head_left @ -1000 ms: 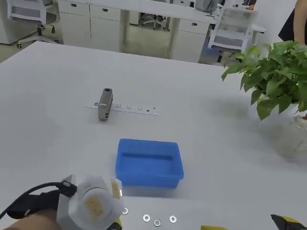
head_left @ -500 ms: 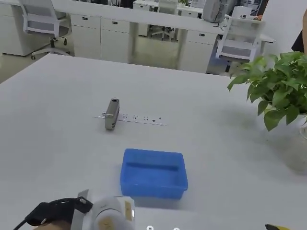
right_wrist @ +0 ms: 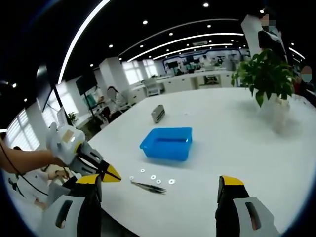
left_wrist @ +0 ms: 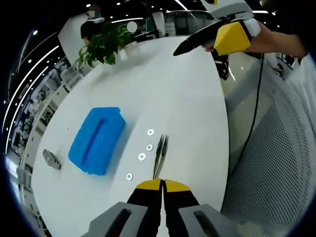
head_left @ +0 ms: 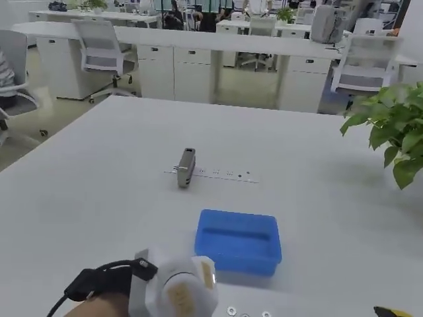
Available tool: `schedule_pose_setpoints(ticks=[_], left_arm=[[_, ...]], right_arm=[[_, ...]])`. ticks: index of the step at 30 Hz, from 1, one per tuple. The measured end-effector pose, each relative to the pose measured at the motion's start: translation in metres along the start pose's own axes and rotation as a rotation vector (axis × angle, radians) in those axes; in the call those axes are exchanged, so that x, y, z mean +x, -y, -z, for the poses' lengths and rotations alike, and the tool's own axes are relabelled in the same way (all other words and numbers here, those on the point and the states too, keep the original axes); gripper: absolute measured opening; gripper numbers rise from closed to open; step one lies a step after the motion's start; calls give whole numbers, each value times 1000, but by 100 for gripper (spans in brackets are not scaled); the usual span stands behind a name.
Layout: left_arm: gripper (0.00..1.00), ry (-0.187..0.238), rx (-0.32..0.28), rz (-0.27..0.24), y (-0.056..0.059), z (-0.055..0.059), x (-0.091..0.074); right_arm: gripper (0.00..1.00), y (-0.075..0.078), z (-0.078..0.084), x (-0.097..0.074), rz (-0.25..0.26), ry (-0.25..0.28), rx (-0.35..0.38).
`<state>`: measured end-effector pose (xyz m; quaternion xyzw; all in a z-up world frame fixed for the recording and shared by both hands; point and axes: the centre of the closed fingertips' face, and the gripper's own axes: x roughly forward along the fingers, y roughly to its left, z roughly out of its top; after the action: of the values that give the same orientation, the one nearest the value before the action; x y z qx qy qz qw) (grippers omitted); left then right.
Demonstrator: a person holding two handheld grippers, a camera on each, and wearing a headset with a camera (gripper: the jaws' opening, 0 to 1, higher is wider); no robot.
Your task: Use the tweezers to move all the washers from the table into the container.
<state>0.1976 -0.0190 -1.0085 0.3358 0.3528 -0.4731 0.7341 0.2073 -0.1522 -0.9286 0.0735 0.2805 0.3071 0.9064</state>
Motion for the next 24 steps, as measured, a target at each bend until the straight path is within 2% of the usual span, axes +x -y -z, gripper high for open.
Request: schedule_pose_setpoints(ticks=[4,6,8,9,11,14,15,17,19,24], left_arm=[[0,20,-84,-30,4,-9,-13],[0,36,-106,-48,4,-14,-20],[0,52,-133,-63,5,-18,-25],[0,75,-170,-77,6,-23,-29],[0,96,-207,-89,8,-28,-34],[0,114,-239,-113,9,-30,-40],[0,133,-280,-119,9,-32,-43],[0,161,-325,-131,8,-34,-46],[0,179,-343,-151,6,-35,-52],[0,185,-352,-195,2,-34,-63]], right_arm=[[96,0,6,-11,-27,14,68],[96,0,5,-16,-43,30,85],[96,0,6,-19,-48,31,82],[96,-1,6,-20,-56,34,78],[96,-2,11,-20,-71,25,79],[96,-7,18,-21,-97,13,80],[96,-9,19,-22,-105,12,79],[96,-15,19,-24,-120,15,72],[96,-19,20,-25,-134,12,64],[95,-24,23,-25,-158,0,48]])
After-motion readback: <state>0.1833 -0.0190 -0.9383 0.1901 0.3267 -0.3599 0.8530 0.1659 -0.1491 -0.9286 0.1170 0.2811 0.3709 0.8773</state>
